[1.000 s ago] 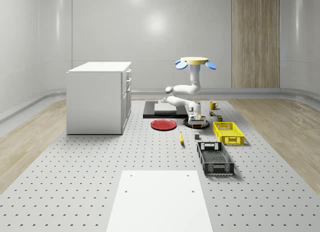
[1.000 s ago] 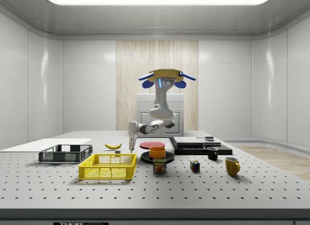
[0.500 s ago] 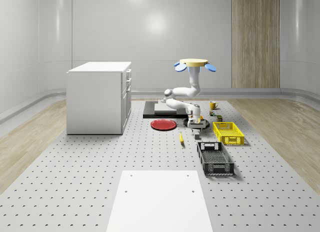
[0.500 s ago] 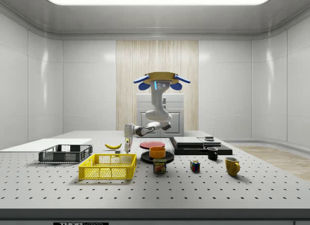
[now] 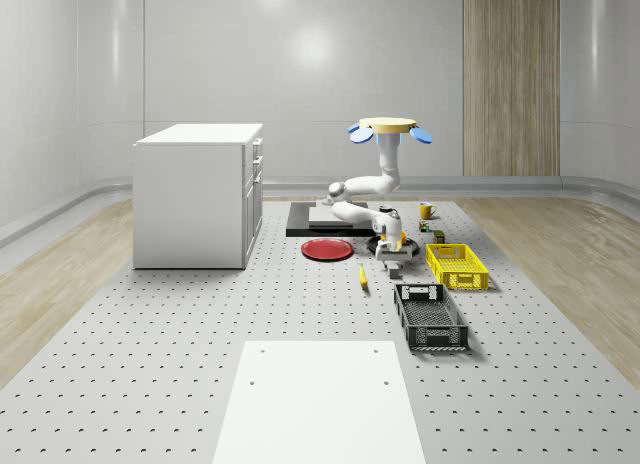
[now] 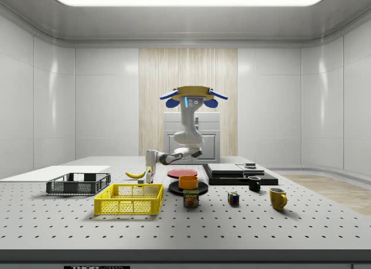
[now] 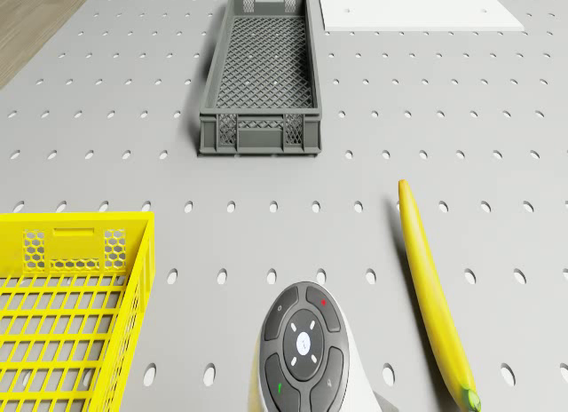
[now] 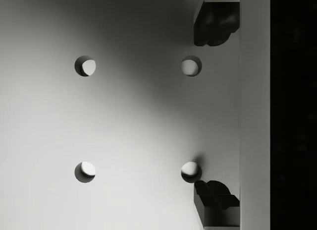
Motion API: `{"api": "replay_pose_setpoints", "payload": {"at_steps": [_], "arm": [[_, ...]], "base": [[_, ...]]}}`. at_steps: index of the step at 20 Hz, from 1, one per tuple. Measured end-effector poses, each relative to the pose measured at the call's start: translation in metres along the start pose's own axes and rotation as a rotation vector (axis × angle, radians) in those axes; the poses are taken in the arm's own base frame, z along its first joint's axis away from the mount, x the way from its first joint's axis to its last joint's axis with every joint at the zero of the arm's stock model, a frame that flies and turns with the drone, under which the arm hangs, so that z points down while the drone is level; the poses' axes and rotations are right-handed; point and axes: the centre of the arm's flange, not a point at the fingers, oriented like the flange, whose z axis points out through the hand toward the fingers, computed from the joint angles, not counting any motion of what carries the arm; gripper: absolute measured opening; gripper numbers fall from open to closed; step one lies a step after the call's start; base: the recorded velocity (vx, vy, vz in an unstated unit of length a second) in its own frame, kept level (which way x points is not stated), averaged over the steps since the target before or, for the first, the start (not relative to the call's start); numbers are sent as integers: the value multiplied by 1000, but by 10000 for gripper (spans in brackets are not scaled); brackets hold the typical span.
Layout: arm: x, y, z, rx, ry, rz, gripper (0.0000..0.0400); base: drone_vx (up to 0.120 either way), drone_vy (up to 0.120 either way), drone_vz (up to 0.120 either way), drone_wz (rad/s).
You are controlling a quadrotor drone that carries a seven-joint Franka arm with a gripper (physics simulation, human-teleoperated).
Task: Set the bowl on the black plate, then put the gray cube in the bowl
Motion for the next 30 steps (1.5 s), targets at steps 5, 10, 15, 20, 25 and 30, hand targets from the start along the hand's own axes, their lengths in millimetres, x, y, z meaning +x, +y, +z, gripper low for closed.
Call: {"api": "replay_pose_setpoints", "payload": {"at_steps": [5, 10, 15, 20, 25, 30], "arm": [[12, -4, 1, 0, 0, 0, 400], [26, -14, 2, 0, 0, 0, 400], [37, -24, 2, 0, 0, 0, 400], [46, -32, 2, 0, 0, 1, 400], [55, -42, 2, 0, -1, 1, 400], [59, -45, 2, 0, -1, 1, 400]], "base": [[0, 0, 0, 0], [0, 0, 0, 0], [0, 0, 0, 0], [0, 0, 0, 0], [0, 0, 0, 0], [0, 0, 0, 0]]}}
